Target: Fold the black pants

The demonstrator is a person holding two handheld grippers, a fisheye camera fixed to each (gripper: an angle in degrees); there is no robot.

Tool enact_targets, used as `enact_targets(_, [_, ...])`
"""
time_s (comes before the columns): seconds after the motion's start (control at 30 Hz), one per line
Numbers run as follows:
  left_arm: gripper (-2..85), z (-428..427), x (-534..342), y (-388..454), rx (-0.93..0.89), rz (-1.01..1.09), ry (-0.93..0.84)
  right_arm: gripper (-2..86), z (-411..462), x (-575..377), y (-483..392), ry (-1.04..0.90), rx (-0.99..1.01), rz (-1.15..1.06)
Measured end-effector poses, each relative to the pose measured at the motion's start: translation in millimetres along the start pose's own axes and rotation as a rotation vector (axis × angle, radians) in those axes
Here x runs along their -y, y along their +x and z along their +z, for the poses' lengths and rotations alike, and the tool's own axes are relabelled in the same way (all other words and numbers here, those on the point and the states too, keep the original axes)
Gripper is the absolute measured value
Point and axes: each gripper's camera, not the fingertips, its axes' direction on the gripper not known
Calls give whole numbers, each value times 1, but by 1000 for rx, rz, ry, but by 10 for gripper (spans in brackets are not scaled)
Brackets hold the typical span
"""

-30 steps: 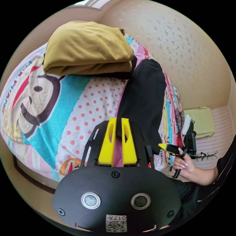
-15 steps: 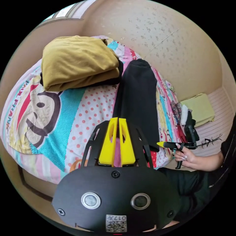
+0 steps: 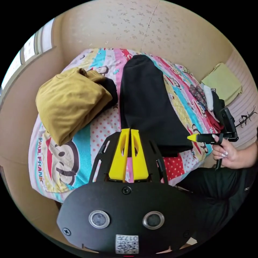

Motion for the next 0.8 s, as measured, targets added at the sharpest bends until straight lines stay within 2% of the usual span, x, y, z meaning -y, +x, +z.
enact_targets(0.03, [3, 3, -2, -2, 5, -19, 9, 14, 4, -1, 0, -9, -10, 2])
enact_targets(0.17, [4, 81, -33, -20, 1, -155, -153, 22, 49, -12, 15, -121, -172, 19])
enact_targets(0.3, [21, 77, -41, -8, 58, -118, -99, 42, 36, -13, 22, -134, -40, 58])
enact_targets(0.4, [47, 59, -46, -19, 40, -190, -78, 70, 16, -20, 25, -81, 53, 69])
enact_targets(0.47, [60, 32, -57, -46, -49, -297, 49, 93, 12, -20, 29, -64, 116, 80])
enact_targets(0.57, [84, 28, -67, -85, -235, -369, 137, 123, 15, -16, 33, -72, 143, 98])
enact_targets(0.8, [130, 105, -49, -112, -402, -293, -115, 141, 18, -24, 29, 10, 276, 134])
